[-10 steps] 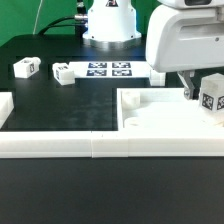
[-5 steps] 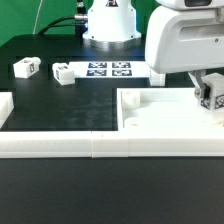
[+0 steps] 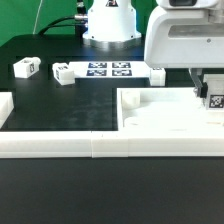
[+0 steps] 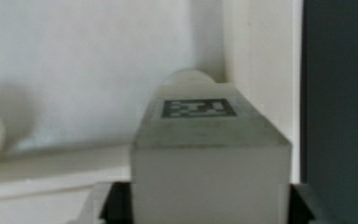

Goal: Assemble one leg

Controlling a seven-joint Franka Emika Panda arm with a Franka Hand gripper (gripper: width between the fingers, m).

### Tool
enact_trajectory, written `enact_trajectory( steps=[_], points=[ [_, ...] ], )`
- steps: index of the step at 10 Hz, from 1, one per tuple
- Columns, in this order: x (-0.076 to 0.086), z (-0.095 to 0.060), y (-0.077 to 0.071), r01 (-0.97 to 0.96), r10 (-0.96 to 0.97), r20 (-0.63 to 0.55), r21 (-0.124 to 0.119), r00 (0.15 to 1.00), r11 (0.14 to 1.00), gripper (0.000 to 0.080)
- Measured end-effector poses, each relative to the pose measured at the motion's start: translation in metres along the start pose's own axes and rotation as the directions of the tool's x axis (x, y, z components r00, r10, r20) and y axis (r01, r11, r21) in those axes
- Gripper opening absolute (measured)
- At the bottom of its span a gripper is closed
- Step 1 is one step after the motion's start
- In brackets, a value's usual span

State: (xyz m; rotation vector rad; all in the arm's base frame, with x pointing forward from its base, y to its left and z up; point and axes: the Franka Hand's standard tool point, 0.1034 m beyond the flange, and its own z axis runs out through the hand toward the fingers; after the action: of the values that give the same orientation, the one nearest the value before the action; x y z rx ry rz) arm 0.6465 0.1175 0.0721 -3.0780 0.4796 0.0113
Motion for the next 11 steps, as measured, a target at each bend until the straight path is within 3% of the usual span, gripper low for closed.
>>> enact_trajectory(
  steps=[3, 6, 7, 10, 11],
  points=[
    [0.0028, 0.0009, 0.0048, -0.321, 0.321, 0.01, 0.014, 0.947, 0.947, 0.029],
    [0.0024, 0.0015, 0.0071, -0.595, 0.595, 0.011, 0.005, 0.803, 0.803, 0.029],
    [0.0009, 0.0015, 0.0073, -0.715, 0.715, 0.009, -0.001, 0.699, 0.699, 0.029],
    [0.0007, 0.0018, 0.0092, -0.799, 0.799, 0.013, -0.004, 0.602, 0.602, 0.029],
    [0.0005, 0.002, 0.0087, -0.797, 0.797, 0.013, -0.003, 0.604, 0.604, 0.0364]
  ],
)
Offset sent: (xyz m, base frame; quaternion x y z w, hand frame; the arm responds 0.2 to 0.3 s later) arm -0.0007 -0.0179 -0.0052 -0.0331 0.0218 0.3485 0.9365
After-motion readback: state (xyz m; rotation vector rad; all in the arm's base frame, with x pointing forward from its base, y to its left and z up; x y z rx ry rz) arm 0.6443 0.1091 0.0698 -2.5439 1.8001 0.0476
